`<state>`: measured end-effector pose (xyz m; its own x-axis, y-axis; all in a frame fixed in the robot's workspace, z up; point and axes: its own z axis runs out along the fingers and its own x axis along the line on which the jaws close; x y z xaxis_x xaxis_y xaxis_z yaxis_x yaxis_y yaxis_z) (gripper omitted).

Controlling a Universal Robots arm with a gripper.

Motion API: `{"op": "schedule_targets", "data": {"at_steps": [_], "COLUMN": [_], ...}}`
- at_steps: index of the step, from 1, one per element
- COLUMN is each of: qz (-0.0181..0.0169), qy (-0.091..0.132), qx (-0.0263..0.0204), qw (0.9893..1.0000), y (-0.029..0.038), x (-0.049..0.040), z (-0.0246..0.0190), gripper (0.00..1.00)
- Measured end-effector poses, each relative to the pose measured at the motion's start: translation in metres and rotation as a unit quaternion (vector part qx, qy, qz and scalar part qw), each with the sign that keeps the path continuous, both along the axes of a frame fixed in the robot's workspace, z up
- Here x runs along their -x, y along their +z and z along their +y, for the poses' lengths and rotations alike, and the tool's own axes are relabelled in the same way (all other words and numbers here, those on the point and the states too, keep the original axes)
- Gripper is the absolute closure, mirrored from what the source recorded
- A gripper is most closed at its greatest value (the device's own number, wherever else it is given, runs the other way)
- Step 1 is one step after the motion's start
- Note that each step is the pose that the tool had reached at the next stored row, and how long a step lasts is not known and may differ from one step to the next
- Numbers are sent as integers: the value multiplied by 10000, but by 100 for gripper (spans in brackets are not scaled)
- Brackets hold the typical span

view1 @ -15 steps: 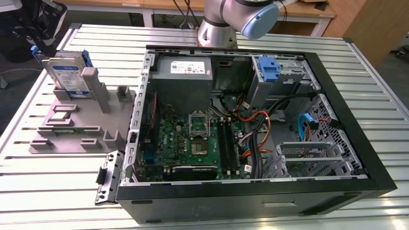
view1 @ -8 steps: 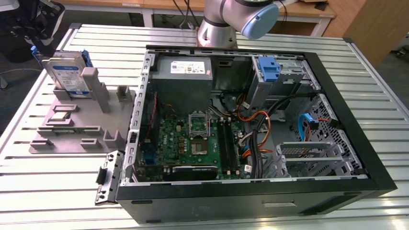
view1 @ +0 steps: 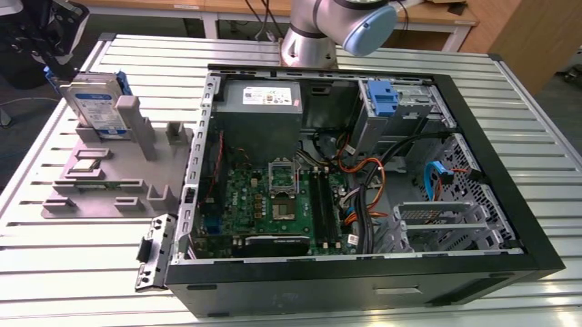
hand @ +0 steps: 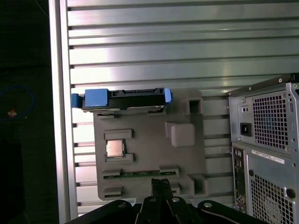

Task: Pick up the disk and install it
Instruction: 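Reach for the disk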

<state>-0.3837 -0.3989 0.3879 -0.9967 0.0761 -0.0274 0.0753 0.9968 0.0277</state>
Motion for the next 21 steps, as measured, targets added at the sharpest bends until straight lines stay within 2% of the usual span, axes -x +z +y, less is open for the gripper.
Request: {"op": "schedule_targets", "data": {"at_steps": [12,21], "qz": [1,0], "qy": [0,0], "qx": [0,-16], "qw": [10000,10000], "y": [3,-8], "x": [19,31], "z": [2,47], "gripper": [90,90]}}
